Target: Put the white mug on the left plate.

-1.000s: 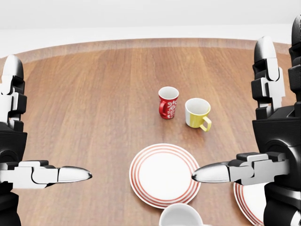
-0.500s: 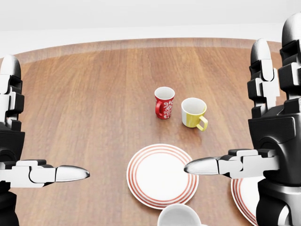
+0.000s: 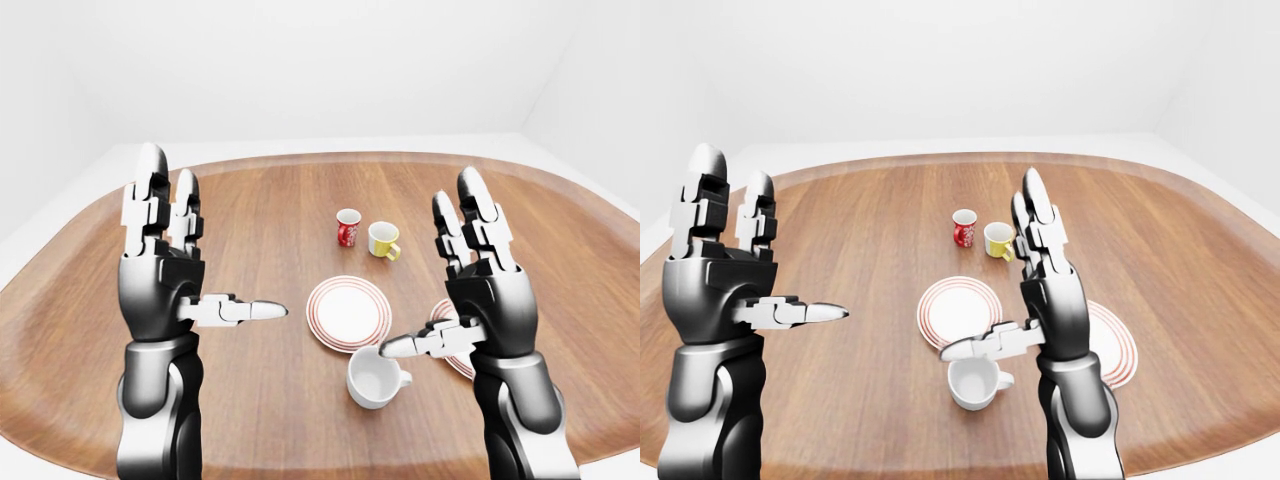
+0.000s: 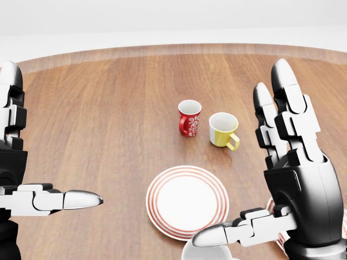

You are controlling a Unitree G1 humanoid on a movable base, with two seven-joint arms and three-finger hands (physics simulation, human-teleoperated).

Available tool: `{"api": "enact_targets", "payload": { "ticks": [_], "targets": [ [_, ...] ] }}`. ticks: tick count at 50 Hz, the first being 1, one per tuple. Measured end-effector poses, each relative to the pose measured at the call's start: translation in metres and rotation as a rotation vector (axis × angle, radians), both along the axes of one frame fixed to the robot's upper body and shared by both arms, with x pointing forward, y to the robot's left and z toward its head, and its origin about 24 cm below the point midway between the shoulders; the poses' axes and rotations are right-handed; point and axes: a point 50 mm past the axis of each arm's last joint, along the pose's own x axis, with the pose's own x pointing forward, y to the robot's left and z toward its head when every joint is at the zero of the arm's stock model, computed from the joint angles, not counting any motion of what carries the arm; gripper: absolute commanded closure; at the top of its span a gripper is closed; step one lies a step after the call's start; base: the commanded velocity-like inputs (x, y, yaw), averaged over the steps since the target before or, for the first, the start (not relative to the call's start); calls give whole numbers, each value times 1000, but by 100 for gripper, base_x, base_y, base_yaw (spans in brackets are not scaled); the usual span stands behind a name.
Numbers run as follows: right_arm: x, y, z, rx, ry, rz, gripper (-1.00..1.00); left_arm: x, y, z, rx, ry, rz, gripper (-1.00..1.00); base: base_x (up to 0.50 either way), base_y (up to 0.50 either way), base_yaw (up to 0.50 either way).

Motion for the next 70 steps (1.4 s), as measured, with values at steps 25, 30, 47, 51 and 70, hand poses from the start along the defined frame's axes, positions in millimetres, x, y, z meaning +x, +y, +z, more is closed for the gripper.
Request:
{"api": "enact_targets", "payload": {
  "ticks": [25, 30, 47, 51, 70],
  "targets": [
    [-15, 1, -17, -134, 91, 12, -100, 1, 1, 0, 0, 3, 3, -100, 0, 0, 0],
    [-14, 4, -19, -200, 100, -2, -100, 1, 1, -1, 0, 3, 3, -100, 0, 0, 0],
    [-18, 17, -30, -405, 147, 44, -100, 1, 1, -1, 0, 6, 4, -100, 0, 0, 0],
    [-19, 20, -34, -461, 164, 62, -100, 1, 1, -1, 0, 7, 4, -100, 0, 0, 0],
    [-23, 31, -44, -667, 205, 95, -100, 0, 0, -2, 1, 12, 2, -100, 0, 0, 0]
  ]
}}
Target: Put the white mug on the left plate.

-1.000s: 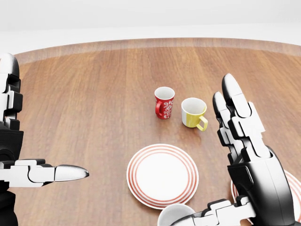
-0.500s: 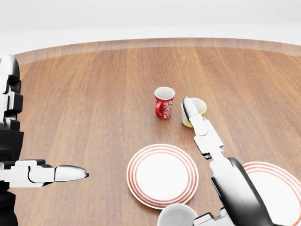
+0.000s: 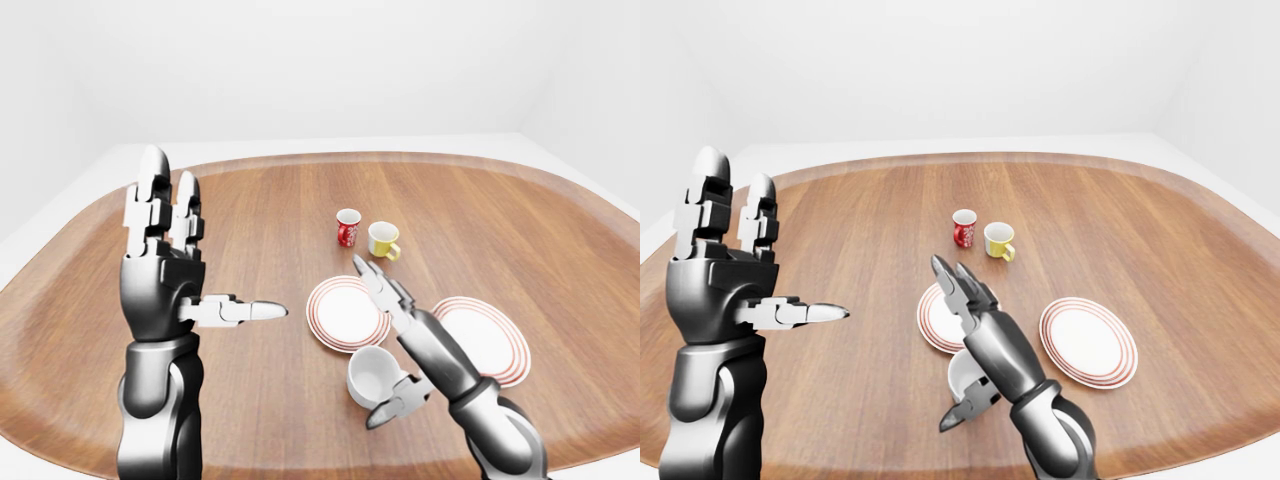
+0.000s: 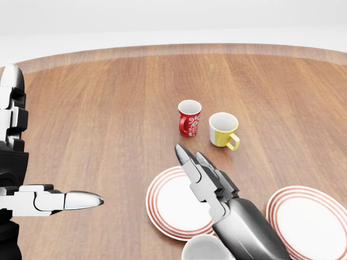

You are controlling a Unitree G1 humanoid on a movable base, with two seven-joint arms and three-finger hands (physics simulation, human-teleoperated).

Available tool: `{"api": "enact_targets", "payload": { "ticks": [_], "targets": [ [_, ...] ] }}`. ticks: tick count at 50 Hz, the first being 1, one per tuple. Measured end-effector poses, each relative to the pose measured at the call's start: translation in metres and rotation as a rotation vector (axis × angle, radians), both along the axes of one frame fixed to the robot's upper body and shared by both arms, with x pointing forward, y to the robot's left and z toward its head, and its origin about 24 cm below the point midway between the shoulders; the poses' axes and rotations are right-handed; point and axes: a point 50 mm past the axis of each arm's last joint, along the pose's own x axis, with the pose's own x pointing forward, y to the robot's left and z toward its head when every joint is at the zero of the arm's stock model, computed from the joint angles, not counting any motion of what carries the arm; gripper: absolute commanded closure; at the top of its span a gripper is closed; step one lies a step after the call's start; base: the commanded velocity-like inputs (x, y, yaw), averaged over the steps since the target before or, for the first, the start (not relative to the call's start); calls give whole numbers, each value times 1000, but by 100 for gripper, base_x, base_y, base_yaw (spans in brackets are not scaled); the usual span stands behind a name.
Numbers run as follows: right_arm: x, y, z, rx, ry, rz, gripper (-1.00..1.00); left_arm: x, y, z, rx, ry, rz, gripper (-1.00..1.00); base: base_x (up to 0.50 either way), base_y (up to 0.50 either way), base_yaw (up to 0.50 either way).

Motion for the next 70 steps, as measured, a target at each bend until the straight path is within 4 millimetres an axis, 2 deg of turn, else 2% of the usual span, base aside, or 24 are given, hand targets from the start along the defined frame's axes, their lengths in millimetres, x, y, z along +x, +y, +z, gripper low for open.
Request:
{"api": "enact_targets", "payload": {
  "ticks": [33, 70],
  "targets": [
    [5, 2, -25, -301, 72, -84, -100, -1, -1, 0, 1, -1, -4, -100, 0, 0, 0],
    [7, 14, -54, -475, 124, -94, -100, 0, -2, -3, 6, 12, -6, -100, 0, 0, 0]
  ]
}}
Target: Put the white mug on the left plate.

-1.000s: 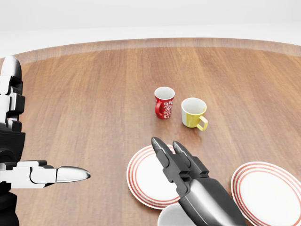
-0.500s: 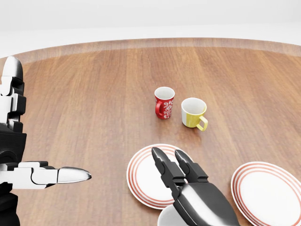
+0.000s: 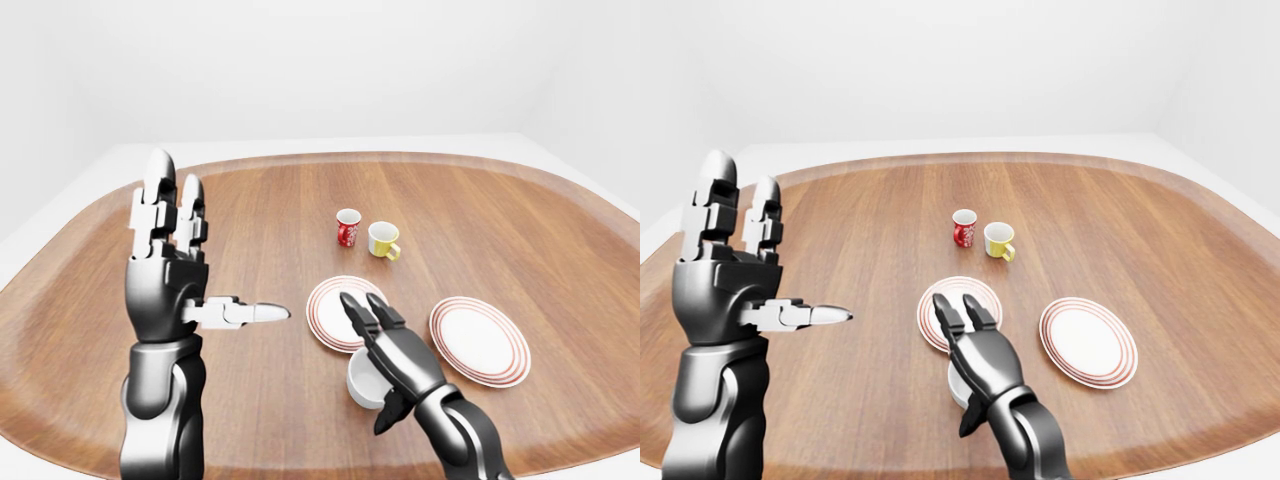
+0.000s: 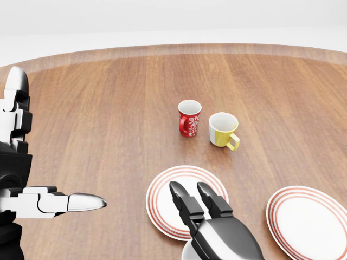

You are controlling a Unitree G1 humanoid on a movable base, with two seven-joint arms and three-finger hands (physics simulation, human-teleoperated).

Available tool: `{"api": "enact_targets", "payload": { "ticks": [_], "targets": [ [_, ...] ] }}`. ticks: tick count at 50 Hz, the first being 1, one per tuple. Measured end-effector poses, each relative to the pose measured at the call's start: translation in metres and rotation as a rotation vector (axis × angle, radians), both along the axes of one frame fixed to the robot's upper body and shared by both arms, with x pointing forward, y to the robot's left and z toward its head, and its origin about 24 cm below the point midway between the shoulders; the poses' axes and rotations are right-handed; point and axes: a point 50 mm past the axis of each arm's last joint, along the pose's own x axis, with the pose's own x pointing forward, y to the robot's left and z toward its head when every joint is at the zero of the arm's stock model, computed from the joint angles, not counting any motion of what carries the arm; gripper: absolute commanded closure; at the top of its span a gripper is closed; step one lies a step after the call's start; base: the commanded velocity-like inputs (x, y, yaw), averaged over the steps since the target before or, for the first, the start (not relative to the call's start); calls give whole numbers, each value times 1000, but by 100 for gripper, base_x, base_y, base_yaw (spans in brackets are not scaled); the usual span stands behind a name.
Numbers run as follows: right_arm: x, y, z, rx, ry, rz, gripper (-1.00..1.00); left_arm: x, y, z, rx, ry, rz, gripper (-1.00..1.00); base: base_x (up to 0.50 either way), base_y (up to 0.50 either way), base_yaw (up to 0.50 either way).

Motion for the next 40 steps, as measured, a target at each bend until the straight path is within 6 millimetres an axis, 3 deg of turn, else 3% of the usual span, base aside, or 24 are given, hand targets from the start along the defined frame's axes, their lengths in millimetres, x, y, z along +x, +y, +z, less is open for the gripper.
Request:
{"api": "enact_targets", "payload": {
  "ticks": [40],
  "targets": [
    [7, 3, -23, -115, 33, -18, -100, 0, -1, -1, 1, 6, -3, -100, 0, 0, 0]
  ]
}}
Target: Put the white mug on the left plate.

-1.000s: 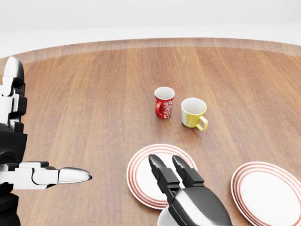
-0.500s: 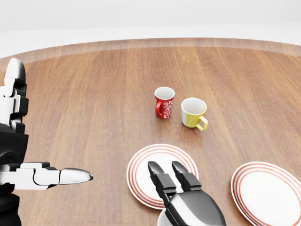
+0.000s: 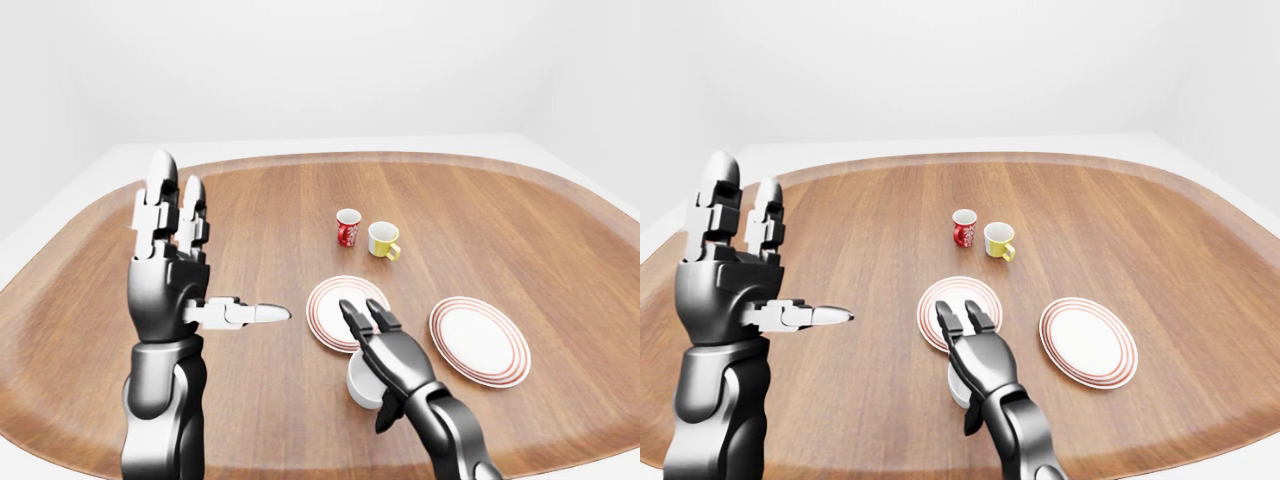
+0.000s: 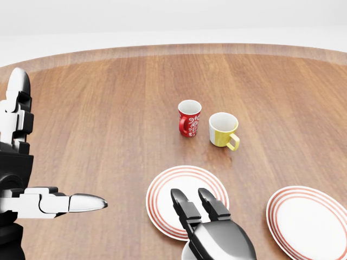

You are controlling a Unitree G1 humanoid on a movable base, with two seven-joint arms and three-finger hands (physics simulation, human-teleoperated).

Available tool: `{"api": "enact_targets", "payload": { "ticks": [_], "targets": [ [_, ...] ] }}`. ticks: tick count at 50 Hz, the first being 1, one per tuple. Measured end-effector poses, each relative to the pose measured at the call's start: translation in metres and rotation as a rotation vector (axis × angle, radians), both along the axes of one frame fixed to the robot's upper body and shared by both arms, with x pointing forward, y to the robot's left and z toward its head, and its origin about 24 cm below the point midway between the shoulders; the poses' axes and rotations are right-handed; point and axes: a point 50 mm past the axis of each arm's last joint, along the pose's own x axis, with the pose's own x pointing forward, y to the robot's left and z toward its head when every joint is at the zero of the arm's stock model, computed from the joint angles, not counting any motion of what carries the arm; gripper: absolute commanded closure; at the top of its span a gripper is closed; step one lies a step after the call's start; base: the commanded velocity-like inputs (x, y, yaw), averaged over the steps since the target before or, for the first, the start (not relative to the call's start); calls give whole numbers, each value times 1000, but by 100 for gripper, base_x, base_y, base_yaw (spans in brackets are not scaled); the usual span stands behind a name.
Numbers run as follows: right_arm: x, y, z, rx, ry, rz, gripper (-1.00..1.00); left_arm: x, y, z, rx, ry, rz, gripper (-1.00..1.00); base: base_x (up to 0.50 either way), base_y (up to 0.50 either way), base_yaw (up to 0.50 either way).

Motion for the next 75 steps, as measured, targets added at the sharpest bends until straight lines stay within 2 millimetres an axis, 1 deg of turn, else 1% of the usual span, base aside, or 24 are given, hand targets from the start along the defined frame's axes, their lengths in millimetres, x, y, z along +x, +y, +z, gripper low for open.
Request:
{"api": "enact_targets", "payload": {
  "ticks": [25, 75],
  "targets": [
    [7, -1, -10, -35, 9, -20, -100, 0, 0, -1, 0, 4, -1, -100, 0, 0, 0],
    [12, 4, -30, -77, 72, -5, -100, 0, 0, 0, -1, -1, -1, -100, 0, 0, 0]
  ]
}}
